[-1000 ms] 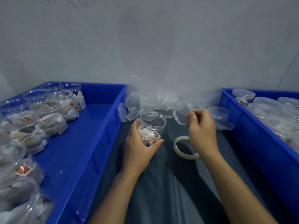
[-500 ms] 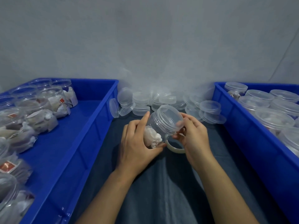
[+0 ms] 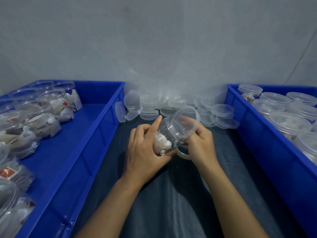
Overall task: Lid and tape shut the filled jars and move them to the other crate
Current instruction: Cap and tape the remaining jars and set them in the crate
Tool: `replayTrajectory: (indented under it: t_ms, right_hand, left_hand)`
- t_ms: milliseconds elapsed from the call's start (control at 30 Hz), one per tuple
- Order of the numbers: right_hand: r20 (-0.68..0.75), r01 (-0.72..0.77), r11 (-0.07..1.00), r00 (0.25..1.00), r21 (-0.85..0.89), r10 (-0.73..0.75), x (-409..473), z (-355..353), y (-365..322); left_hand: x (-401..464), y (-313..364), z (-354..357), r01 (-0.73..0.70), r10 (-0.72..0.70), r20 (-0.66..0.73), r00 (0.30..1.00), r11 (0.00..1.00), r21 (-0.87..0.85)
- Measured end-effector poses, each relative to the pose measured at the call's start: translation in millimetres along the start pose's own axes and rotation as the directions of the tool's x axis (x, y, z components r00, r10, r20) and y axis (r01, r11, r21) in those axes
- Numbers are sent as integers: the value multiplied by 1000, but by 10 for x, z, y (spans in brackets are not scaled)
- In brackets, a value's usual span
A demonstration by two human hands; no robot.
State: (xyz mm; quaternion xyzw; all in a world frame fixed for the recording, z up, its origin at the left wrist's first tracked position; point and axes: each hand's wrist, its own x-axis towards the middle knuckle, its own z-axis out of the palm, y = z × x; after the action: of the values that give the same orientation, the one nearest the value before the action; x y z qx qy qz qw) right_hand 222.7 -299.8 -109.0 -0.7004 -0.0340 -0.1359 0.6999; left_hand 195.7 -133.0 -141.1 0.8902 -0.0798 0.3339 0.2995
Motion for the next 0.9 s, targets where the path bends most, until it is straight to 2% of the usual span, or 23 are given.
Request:
replayTrajectory:
  t_ms: [100,300,500,667,767,900]
  right_hand:
    - [-20,-22,1000,1000,0,22,-17,-1,-14]
    - [-55,140,989,988,-53,-142,-9,-28,-35]
    - [72,200,979,977,26,-202,-45,-34,-43]
    - [120,340,937,937,-83,-329,-63,-15,-42]
    - [154,371,914,925,-166,-348,-72,-4,-15]
    - [179,359,915,928,-182,-328,-74,9,58]
  left_hand:
    - [4,-2,1,-1,1,-3,1000,1000,-1]
    - [0,11,25,-24,24,-11,1000,1000,-12]
    - [-1,5,38,-33,33,-26,999,999,-24]
    - [0,-2,37,-27,26,-20,999,999,-34]
    - [2,-4,40,-38,37,-21,999,999,-36]
    - [-6,-6,38,-50,49,-41,998,998,-37]
